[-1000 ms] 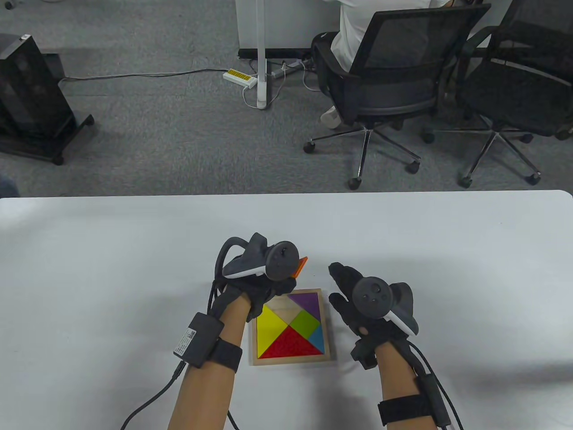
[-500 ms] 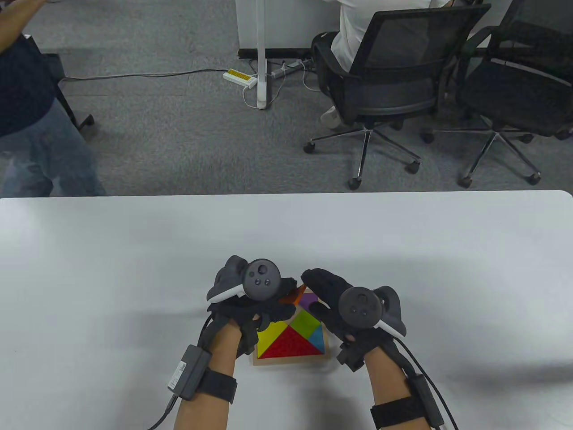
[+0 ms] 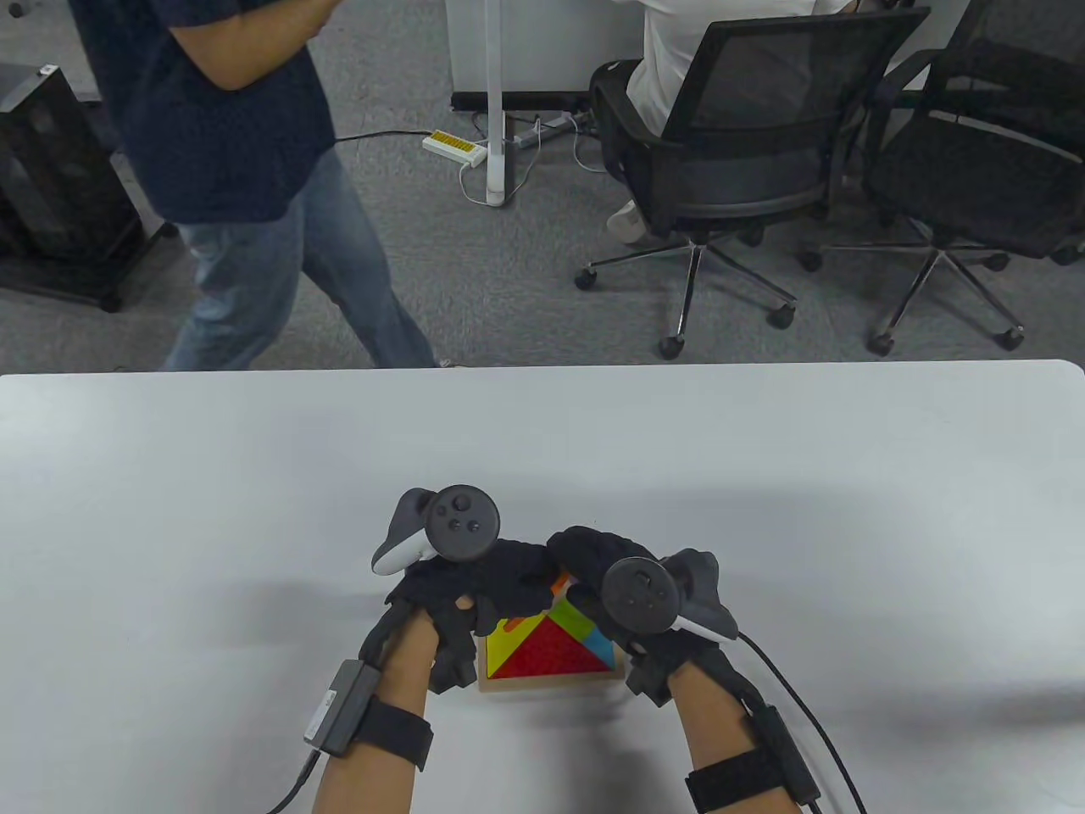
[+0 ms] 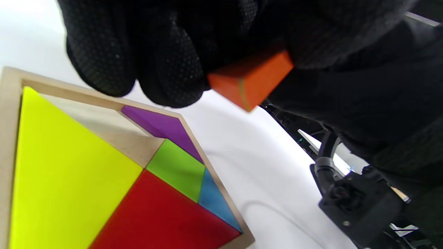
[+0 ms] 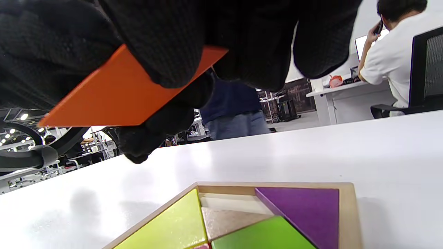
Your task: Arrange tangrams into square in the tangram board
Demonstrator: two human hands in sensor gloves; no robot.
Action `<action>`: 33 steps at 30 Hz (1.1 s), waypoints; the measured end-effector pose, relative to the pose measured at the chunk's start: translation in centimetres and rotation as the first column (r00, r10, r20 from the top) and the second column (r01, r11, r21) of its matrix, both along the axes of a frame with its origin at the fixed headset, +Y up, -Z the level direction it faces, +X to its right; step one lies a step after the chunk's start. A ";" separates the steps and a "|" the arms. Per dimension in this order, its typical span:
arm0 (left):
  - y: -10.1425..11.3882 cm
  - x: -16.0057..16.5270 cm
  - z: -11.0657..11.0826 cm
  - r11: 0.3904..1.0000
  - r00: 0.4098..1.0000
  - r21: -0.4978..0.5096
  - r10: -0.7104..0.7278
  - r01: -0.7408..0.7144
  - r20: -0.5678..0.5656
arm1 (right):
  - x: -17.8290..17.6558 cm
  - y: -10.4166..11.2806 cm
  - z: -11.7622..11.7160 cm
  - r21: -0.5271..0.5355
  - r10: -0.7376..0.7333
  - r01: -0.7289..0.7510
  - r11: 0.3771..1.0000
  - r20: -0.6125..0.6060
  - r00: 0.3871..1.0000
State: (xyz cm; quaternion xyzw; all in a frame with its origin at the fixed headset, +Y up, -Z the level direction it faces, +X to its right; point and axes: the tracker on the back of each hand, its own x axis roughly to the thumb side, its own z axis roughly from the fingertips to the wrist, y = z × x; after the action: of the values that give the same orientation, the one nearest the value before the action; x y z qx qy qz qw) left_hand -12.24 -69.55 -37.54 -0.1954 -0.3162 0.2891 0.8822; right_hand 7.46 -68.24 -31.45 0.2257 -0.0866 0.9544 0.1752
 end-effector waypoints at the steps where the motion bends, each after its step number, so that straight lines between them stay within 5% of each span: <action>1: 0.0 0.0 0.0 1.000 1.000 -0.004 0.001 -0.001 0.003 | -0.1 0.1 0.1 0.013 0.004 -0.005 1.000 0.001 1.000; 10: 0.5 0.3 0.5 0.999 0.999 -0.009 -0.035 0.035 0.020 | 0.2 0.5 0.4 0.073 0.038 -0.039 0.997 0.006 0.999; 19: 2.5 1.0 1.4 0.971 0.990 0.192 -0.142 0.141 -0.008 | 1.0 0.9 0.3 0.093 0.003 -0.010 0.996 0.070 0.998; 25: 3.5 1.8 2.3 0.879 0.975 0.423 -0.212 0.221 -0.067 | 1.4 0.7 0.0 0.072 -0.008 0.000 0.997 0.114 0.993; 33: 3.7 2.7 3.2 0.757 0.963 0.597 -0.242 0.266 -0.122 | 1.5 0.5 -0.3 0.020 -0.013 0.010 1.000 0.131 0.991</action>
State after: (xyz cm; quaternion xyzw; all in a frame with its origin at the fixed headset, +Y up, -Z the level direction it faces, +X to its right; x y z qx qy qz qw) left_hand -9.53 -65.82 -34.36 0.0630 -0.3463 0.0535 0.9345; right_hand 8.95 -67.78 -31.80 0.1638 -0.1086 0.9652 0.1726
